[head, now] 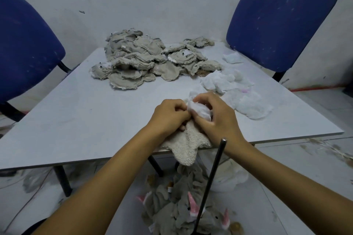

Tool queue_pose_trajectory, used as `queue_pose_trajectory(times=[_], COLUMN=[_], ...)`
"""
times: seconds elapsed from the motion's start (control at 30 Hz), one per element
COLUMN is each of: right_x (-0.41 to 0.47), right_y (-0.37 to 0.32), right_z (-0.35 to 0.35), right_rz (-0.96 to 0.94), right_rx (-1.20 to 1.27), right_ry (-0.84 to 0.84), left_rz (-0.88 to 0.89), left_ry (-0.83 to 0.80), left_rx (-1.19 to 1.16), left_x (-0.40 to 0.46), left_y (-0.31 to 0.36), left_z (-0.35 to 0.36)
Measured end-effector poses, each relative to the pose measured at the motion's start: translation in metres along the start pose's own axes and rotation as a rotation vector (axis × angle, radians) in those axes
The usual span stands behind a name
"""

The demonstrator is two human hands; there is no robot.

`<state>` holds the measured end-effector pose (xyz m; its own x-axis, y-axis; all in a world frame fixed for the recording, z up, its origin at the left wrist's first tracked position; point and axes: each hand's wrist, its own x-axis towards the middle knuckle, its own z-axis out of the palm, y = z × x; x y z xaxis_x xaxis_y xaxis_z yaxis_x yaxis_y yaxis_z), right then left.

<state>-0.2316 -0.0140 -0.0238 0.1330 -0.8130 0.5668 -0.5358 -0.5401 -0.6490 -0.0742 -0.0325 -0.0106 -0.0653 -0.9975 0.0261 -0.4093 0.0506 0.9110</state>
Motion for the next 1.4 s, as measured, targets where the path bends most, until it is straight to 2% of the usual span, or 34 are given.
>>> queue_pose_trajectory(times=[0.13, 0.3, 0.47, 0.67, 0.73, 0.93, 1.07, 1.23, 1.4], right_x=[-0.007, -0.011, -0.011, -0.007, -0.007, -0.003, -0.006, -0.006, -0.002], right_y=[0.003, 0.006, 0.006, -0.004, -0.007, -0.004, 0.001, 0.003, 0.009], right_z=[0.001, 0.004, 0.007, 0.014, 0.013, 0.009, 0.011, 0.007, -0.002], right_rz=[-0.015, -0.049, -0.111, 0.010, 0.036, 0.072, -0.009, -0.057, -0.072], right_rx=[-0.010, -0.121, -0.272, -0.409, -0.382, -0.168, -0.201, -0.145, -0.087], right_ry=[-0.018, 0.023, -0.112, -0.208, -0.206, 0.026, -0.026, -0.188, -0.218], left_rz=[-0.065, -0.004, 0.044, 0.051, 0.035, 0.054, 0.061, 0.085, 0.094], left_ry=[0.002, 0.008, 0.020, -0.006, 0.005, 0.017, 0.052, 0.070, 0.130], left_rx=[-0.306, -0.431, -0.527, -0.564, -0.568, -0.548, -0.541, -0.571, -0.513], left_x=[0.001, -0.006, -0.012, -0.010, -0.009, -0.010, -0.013, -0.012, -0.012], left_y=[0.002, 0.000, -0.005, -0.007, -0.006, -0.005, -0.007, -0.008, -0.010], left_z=[-0.001, -0.005, -0.005, -0.002, -0.002, 0.000, 0.001, 0.000, 0.002])
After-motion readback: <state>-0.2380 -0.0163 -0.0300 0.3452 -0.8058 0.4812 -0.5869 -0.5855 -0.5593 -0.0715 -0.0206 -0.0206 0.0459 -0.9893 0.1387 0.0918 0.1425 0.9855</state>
